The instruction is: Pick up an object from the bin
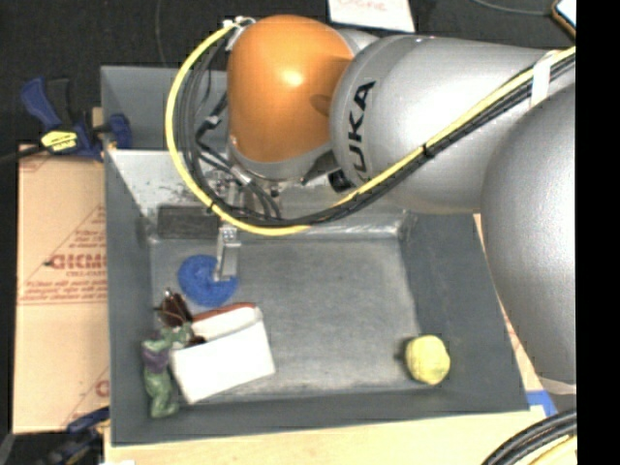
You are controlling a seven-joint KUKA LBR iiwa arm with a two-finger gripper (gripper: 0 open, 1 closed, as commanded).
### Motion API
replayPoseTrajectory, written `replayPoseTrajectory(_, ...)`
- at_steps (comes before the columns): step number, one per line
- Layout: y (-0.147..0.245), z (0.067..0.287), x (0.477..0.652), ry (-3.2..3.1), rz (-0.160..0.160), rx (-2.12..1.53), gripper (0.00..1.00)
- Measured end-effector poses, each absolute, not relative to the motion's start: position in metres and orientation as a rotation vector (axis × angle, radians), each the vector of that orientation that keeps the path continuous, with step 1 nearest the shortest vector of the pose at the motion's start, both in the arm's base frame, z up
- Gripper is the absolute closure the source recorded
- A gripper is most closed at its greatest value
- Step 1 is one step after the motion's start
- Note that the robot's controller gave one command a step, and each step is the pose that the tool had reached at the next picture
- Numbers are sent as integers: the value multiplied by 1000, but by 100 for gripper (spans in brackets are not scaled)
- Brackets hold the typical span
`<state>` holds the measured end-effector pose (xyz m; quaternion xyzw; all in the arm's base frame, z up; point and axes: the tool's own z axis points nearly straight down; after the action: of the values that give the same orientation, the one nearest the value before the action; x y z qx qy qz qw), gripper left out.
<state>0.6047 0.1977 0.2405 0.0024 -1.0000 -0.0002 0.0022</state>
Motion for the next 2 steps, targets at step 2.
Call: replayPoseTrajectory(2,163,92,614,-3141,-2,232,0)
